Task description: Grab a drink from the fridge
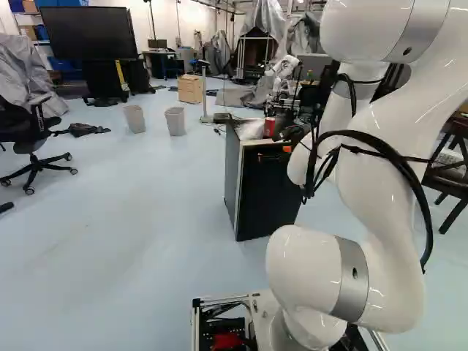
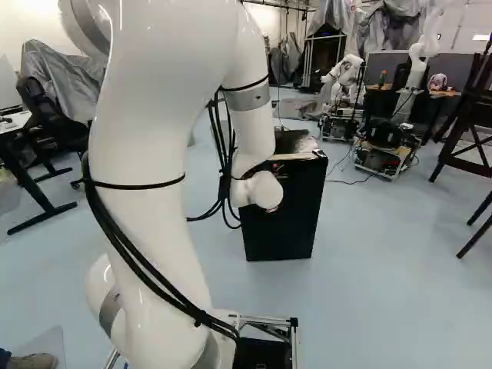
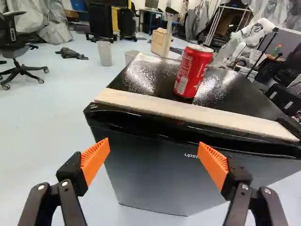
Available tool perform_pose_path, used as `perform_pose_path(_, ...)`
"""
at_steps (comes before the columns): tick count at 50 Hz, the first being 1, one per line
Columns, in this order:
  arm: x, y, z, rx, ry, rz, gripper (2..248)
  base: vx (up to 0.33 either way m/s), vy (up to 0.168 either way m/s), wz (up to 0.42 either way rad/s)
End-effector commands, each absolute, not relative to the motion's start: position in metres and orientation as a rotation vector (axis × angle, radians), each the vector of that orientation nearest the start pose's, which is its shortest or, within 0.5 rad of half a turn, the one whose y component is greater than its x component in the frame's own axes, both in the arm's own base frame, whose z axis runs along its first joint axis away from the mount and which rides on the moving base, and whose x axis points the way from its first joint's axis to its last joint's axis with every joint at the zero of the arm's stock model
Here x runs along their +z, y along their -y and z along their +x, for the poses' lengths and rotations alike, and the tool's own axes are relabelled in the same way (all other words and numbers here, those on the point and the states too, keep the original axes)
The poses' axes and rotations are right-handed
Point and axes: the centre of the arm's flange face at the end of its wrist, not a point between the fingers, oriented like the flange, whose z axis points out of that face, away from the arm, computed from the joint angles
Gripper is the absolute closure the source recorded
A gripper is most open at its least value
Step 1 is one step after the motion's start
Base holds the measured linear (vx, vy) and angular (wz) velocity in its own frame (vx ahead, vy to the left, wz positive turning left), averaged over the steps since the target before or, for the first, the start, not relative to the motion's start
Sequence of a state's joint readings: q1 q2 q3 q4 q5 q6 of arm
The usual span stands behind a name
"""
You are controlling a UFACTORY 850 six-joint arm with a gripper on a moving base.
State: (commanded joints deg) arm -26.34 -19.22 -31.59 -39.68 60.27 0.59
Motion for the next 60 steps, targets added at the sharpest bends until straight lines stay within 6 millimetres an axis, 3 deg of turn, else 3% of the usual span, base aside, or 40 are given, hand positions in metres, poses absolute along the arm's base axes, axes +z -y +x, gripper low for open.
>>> perform_pose_path(28,0.33,0.129,0.394,-1.935,0.229,-2.469,3,0.0,0.0,0.0)
perform_pose_path(60,0.338,0.114,0.421,-2.088,0.101,-2.385,3,0.0,0.0,0.0)
